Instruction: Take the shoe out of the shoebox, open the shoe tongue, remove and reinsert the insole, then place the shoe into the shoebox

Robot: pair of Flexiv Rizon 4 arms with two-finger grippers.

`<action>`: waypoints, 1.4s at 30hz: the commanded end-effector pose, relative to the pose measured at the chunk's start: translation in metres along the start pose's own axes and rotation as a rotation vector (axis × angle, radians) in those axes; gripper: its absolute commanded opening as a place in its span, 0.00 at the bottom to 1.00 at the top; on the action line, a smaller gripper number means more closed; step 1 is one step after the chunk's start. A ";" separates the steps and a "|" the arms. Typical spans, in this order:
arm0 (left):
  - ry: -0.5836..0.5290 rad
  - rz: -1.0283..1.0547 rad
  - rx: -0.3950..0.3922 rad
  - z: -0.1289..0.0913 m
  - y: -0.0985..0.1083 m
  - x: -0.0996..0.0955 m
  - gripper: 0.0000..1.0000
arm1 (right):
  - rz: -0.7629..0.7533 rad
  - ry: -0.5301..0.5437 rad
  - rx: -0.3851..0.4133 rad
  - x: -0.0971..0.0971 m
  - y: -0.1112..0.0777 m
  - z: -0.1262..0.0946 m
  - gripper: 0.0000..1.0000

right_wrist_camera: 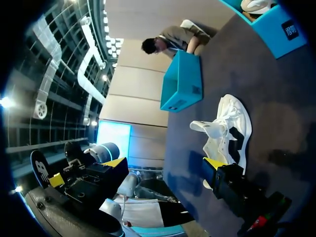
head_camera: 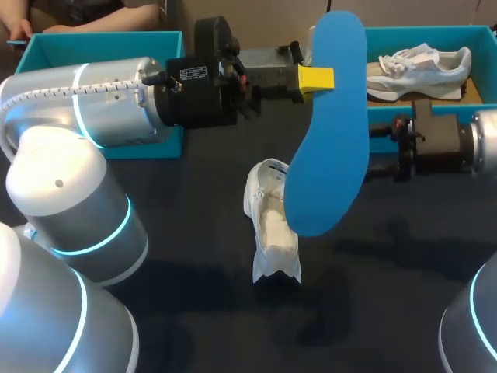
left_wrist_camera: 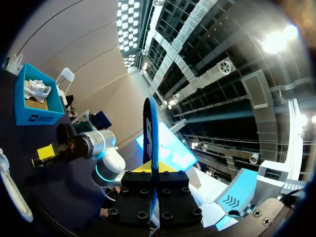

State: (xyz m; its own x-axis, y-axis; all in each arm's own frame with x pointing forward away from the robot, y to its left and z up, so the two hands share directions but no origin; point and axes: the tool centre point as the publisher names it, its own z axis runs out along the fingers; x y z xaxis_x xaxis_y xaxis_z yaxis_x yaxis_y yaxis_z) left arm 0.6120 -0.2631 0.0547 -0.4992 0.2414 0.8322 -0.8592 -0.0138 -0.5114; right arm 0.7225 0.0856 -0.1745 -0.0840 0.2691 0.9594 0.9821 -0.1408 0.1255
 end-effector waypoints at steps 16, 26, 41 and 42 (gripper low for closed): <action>0.120 0.960 -0.221 -0.052 -0.019 -0.049 0.00 | 0.001 -0.002 -0.002 0.000 0.000 0.001 1.00; 0.114 1.286 -0.270 -0.076 -0.013 -0.057 0.00 | 0.001 -0.002 -0.002 0.000 0.000 0.001 1.00; 0.163 1.363 -0.091 -0.078 -0.020 -0.070 0.00 | 0.001 -0.002 -0.002 0.000 0.000 0.001 1.00; 0.163 1.363 -0.091 -0.078 -0.020 -0.070 0.00 | 0.001 -0.002 -0.002 0.000 0.000 0.001 1.00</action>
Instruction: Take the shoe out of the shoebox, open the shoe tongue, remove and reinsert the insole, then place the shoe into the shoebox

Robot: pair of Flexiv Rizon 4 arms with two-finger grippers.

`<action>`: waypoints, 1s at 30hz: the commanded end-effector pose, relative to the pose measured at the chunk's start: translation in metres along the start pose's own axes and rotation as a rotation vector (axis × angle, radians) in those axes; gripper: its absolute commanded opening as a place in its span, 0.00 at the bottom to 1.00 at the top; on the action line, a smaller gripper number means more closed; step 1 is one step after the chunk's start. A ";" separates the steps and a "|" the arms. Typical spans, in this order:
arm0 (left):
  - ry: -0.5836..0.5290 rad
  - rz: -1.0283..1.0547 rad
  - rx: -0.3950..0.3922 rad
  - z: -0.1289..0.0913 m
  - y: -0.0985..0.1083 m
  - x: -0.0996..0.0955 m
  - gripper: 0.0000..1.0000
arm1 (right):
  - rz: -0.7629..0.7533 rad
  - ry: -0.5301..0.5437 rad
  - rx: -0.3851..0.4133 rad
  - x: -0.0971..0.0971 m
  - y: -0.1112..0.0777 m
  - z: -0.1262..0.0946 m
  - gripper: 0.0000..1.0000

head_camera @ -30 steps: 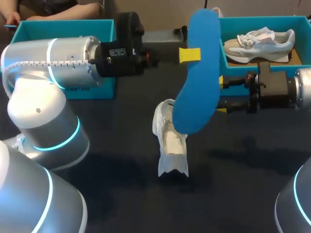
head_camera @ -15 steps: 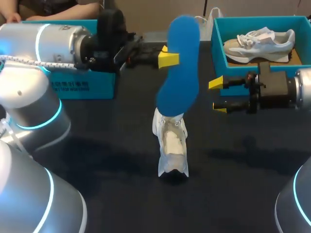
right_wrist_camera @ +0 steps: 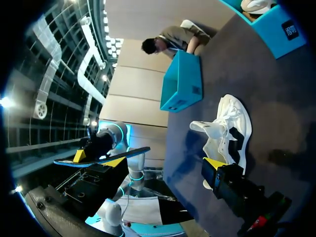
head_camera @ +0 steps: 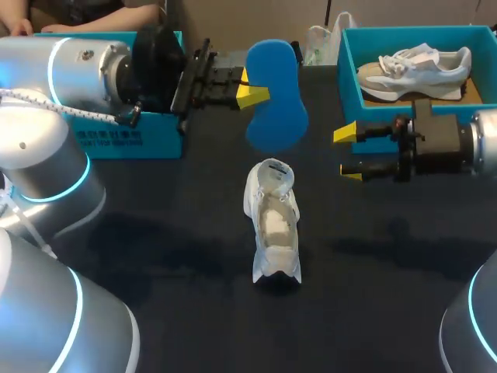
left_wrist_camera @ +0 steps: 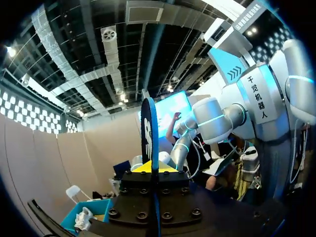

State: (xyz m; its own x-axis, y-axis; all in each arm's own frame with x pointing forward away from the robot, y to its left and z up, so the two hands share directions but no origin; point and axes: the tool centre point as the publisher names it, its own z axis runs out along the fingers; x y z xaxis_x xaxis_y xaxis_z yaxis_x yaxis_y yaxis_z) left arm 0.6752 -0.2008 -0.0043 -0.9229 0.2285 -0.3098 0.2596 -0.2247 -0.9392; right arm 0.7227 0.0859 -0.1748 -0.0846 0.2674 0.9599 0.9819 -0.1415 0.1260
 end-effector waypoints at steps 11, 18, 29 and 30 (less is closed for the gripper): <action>0.000 0.231 0.029 -0.007 0.014 0.005 0.00 | 0.001 -0.003 -0.001 0.001 -0.001 0.001 1.00; 0.050 0.590 -0.006 -0.024 0.037 0.005 0.00 | 0.001 -0.003 -0.001 0.001 -0.001 0.001 1.00; 0.296 1.240 -0.115 -0.034 0.075 0.014 0.00 | 0.001 -0.003 -0.001 0.001 -0.001 0.001 1.00; 0.293 1.259 -0.119 -0.036 0.077 0.015 0.00 | 0.001 -0.003 -0.001 0.001 -0.001 0.001 1.00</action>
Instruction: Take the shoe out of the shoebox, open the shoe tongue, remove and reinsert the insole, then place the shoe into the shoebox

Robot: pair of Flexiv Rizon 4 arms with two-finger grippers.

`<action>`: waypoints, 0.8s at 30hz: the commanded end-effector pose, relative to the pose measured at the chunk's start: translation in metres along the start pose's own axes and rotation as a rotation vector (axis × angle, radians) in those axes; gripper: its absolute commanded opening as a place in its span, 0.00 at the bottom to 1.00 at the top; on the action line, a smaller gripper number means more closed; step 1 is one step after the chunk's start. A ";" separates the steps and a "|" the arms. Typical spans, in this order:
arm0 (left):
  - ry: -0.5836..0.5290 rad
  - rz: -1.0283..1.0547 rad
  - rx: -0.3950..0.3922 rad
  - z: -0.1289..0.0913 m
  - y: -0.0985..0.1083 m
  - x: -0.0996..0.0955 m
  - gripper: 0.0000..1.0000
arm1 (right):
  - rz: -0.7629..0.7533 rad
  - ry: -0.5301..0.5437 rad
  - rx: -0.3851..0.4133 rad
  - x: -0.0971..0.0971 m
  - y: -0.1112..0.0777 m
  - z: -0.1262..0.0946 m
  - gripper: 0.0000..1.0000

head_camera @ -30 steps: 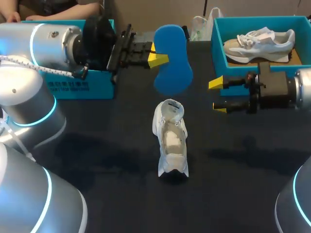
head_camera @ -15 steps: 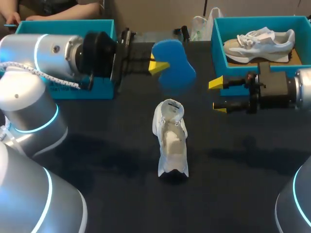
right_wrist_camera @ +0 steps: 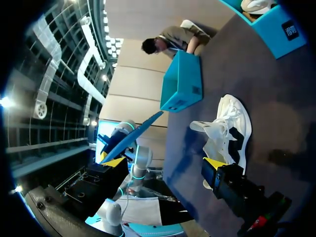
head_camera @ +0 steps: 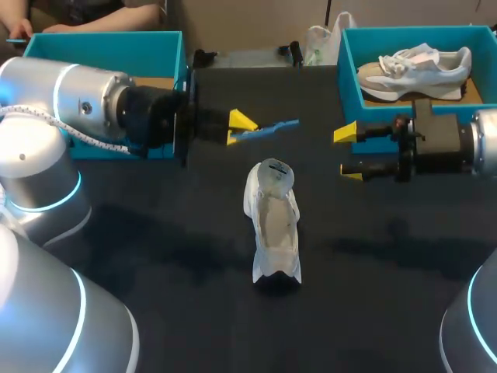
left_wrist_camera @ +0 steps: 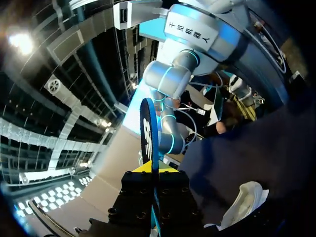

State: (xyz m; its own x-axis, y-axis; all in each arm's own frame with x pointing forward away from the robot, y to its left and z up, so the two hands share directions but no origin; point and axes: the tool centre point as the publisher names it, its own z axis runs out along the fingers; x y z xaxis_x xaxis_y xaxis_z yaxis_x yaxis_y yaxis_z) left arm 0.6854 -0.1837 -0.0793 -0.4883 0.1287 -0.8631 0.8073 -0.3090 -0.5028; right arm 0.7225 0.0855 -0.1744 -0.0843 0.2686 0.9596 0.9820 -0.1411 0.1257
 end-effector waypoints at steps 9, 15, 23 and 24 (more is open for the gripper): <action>0.266 0.826 -0.062 -0.005 0.019 0.028 0.00 | 0.001 -0.002 -0.002 0.000 0.000 0.001 1.00; 0.220 0.817 -0.115 -0.005 0.025 0.038 0.00 | 0.001 -0.002 -0.002 0.000 0.000 0.001 1.00; 0.220 0.817 -0.115 -0.005 0.025 0.038 0.00 | 0.001 -0.002 -0.002 0.000 0.000 0.001 1.00; 0.220 0.817 -0.115 -0.005 0.025 0.038 0.00 | 0.001 -0.002 -0.002 0.000 0.000 0.001 1.00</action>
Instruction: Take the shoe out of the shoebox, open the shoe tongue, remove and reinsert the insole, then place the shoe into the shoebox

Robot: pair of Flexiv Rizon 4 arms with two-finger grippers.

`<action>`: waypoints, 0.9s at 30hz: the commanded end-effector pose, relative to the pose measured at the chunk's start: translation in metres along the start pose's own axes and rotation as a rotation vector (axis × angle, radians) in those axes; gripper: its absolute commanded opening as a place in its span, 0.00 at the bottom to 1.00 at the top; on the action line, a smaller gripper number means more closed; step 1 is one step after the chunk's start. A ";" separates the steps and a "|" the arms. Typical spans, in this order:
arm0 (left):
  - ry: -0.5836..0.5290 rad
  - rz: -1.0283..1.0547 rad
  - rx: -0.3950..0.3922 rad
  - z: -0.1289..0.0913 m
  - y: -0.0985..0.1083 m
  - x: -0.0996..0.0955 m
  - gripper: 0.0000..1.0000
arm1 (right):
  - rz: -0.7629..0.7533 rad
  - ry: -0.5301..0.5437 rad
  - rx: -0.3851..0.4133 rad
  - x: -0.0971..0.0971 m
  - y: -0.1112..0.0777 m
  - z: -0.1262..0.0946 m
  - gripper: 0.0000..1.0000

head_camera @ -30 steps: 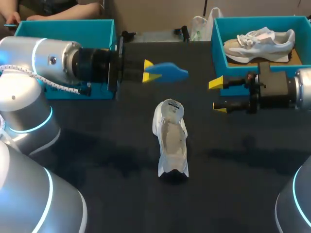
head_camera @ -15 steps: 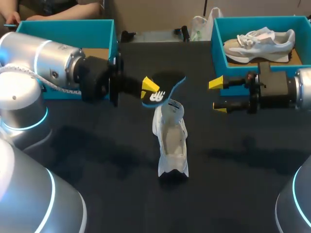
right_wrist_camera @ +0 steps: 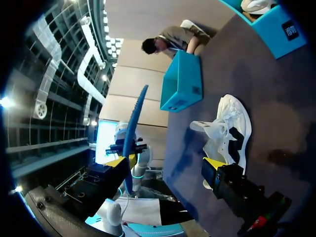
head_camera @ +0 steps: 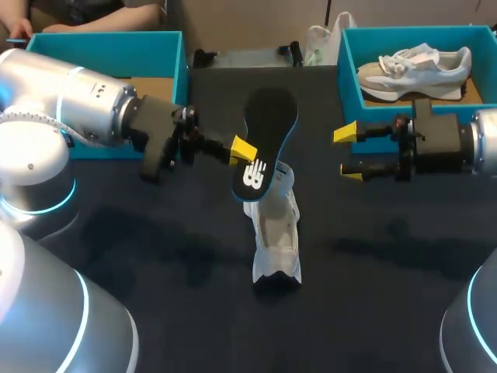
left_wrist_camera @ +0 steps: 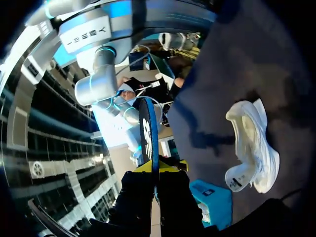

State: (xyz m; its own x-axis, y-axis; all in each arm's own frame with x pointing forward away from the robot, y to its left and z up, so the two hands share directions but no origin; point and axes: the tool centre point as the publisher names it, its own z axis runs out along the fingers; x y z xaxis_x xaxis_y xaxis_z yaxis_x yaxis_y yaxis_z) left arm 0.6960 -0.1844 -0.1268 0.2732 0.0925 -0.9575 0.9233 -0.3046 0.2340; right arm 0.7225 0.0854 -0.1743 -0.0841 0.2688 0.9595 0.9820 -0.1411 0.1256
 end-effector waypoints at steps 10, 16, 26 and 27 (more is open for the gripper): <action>0.041 0.012 -0.033 0.014 -0.024 0.027 0.00 | -0.007 -0.001 -0.002 0.004 -0.001 0.008 1.00; 0.063 0.047 -0.045 0.023 -0.026 0.037 0.00 | 0.022 0.026 0.020 0.005 -0.002 0.021 1.00; 0.044 0.080 -0.061 0.052 -0.021 0.034 0.00 | 0.028 0.045 0.068 0.004 -0.001 0.038 1.00; 0.044 0.081 -0.060 0.055 -0.021 0.034 0.00 | 0.026 0.048 0.073 0.005 0.000 0.039 1.00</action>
State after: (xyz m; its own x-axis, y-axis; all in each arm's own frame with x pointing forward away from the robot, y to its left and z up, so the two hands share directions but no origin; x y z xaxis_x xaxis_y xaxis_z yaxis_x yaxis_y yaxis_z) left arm 0.6687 -0.2143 -0.1705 0.3567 0.1123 -0.9275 0.9124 -0.2552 0.3200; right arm 0.7195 0.1175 -0.1773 -0.0641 0.2227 0.9728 0.9921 -0.0914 0.0863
